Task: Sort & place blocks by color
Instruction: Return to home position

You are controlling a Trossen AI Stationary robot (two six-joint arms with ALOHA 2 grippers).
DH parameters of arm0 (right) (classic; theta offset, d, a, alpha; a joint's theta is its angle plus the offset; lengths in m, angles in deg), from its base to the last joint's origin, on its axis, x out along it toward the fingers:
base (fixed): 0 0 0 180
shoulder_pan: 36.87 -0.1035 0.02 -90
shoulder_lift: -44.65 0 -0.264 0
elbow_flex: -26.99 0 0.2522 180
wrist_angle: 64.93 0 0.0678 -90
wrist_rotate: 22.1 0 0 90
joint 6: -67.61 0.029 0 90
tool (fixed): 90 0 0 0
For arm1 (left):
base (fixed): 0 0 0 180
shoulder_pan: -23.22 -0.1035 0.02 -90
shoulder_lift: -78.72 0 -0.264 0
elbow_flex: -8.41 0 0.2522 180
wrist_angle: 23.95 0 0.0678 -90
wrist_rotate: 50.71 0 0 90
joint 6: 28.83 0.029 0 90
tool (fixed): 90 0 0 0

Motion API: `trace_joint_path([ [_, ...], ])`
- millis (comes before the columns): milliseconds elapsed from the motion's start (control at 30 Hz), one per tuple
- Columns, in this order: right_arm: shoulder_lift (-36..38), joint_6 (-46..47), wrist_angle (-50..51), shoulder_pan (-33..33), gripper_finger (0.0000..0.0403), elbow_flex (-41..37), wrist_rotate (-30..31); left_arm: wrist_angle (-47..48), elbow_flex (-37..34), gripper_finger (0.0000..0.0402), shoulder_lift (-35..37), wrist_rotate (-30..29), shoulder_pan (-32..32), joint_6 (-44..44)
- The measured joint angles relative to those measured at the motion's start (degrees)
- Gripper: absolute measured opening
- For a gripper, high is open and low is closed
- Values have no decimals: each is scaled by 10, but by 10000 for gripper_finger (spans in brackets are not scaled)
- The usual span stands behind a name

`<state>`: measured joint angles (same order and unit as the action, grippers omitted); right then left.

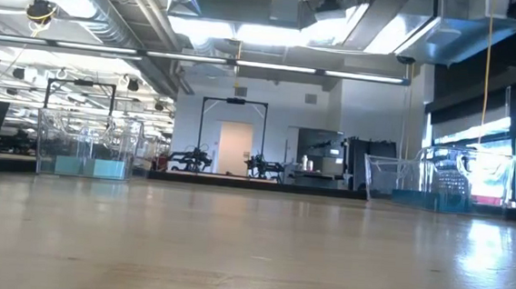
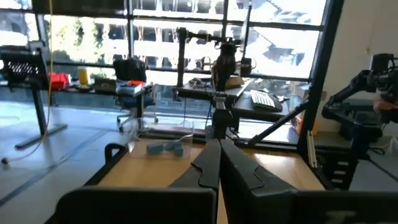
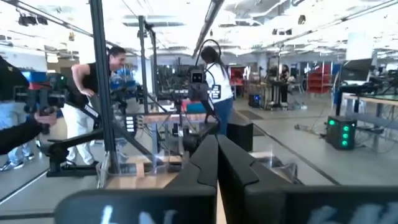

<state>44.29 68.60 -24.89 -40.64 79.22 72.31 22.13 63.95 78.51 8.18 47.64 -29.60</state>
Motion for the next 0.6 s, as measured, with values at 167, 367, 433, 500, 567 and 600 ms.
trace_joint_path([
  [167,0,0,-123,0,0,-114,-12,-105,-74,0,0,11,0,39],
  [367,0,2,-323,0,0,-249,-54,-207,-165,0,0,65,0,25],
  [433,0,5,-367,0,0,-281,-59,-234,-195,0,0,66,0,16],
  [500,0,16,-395,0,0,-307,-61,-263,-225,0,0,66,0,10],
  [567,0,21,-407,0,0,-332,-60,-294,-254,0,0,69,0,9],
  [600,0,27,-413,0,0,-343,-60,-312,-268,0,0,69,0,10],
])
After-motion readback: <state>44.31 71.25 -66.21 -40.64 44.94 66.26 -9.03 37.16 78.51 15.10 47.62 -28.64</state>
